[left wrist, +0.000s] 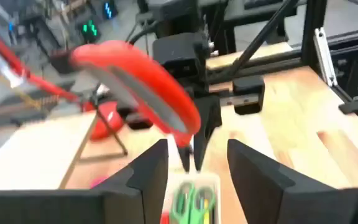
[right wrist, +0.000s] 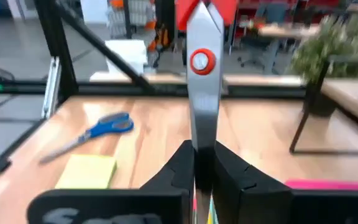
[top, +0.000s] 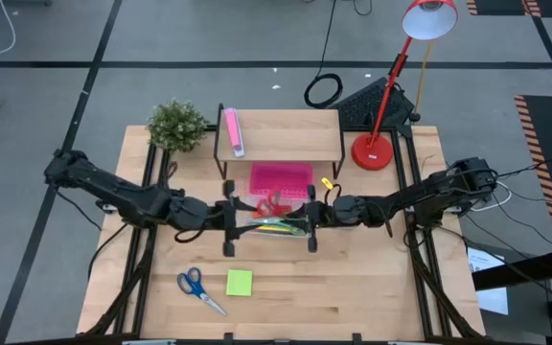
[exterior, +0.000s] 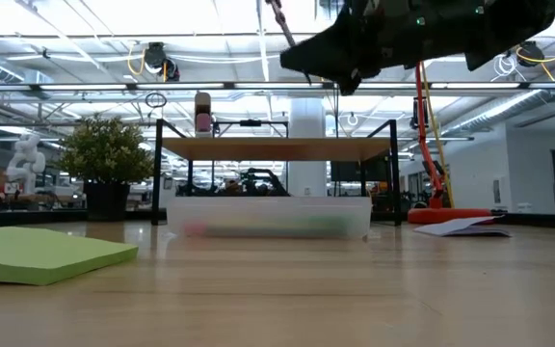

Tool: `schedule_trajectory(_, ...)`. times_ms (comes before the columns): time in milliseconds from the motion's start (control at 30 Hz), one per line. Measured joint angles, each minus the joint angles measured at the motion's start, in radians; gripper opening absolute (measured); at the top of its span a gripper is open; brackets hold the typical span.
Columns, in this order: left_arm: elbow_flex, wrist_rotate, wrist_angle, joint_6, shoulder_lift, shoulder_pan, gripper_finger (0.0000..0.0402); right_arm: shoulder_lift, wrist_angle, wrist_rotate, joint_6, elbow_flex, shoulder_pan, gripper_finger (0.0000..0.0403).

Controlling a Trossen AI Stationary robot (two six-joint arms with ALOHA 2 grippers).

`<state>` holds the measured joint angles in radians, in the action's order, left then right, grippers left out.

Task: Pack school essentials
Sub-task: Put the red scissors into the supply box

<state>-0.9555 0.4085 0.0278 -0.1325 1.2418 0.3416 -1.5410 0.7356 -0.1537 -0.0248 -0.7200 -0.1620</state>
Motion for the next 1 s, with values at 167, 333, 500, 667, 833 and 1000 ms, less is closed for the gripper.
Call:
schedule_trajectory(167, 0.000, 0.042, 0.247, 0.172, -0.094, 0.001, 0.0172, 0.014, -0.157, 0.002, -0.027, -0.001, 0.036, 0.0010)
schedule_trajectory(333, 0.000, 0.058, 0.443, 0.307, -0.137, 0.001, 0.0172, 0.017, -0.252, 0.040, -0.050, -0.001, 0.076, 0.0002)
schedule_trajectory(500, 0.000, 0.081, 0.536, 0.363, -0.135, 0.001, 0.0173, 0.016, -0.309, 0.075, -0.099, -0.001, 0.122, 0.0001)
schedule_trajectory(667, 0.012, 0.092, 0.538, 0.364, -0.135, 0.001, 0.0172, 0.016, -0.382, 0.162, -0.145, -0.001, 0.155, 0.0000)
schedule_trajectory(833, 0.012, 0.133, 0.521, 0.350, -0.135, -0.001, 0.0173, 0.009, -0.437, 0.110, -0.108, -0.001, 0.151, 0.0000)
schedule_trajectory(1000, 0.012, 0.183, 0.517, 0.375, -0.135, -0.019, 0.0173, 0.009, -0.423, -0.129, 0.024, -0.001, 0.104, 0.0000)
